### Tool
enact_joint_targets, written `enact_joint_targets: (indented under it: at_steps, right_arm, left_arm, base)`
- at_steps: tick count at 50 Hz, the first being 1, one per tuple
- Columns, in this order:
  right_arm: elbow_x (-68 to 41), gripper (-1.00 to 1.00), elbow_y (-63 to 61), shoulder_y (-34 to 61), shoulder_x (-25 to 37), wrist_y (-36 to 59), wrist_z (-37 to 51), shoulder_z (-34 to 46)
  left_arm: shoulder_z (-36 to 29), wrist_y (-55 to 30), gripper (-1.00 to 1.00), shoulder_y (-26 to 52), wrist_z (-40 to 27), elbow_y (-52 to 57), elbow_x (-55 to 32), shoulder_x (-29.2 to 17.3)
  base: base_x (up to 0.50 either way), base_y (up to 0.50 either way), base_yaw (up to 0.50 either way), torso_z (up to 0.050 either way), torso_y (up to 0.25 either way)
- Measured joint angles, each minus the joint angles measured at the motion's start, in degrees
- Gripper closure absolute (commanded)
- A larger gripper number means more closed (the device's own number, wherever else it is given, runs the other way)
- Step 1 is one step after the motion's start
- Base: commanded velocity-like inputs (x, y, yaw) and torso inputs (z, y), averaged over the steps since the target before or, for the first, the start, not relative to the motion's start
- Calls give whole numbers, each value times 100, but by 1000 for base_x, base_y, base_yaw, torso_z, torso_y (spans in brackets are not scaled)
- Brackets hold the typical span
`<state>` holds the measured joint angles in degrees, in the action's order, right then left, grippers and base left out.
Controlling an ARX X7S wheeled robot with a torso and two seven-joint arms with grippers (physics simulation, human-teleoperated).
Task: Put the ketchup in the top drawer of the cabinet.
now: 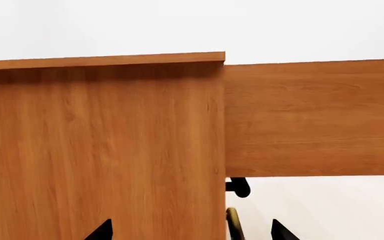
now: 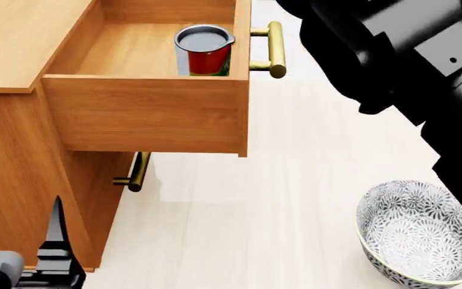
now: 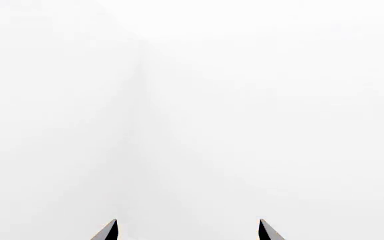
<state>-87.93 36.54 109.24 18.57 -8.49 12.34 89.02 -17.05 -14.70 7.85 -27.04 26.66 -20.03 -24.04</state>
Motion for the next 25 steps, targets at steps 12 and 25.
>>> enact_joint_targets:
  at_steps: [12, 25]
  right_arm:
    - [507, -100, -2252, 129, 1250, -357, 1359, 17]
    - [1107, -100, -4323, 12, 2481, -530, 2546, 145]
  left_arm:
    - [-31, -225, -100, 10, -112, 577, 13, -125]
    - [-22, -396, -100, -250, -277, 1261, 6, -297]
  base:
    - [0, 0, 0, 0, 0]
    - [0, 0, 0, 0, 0]
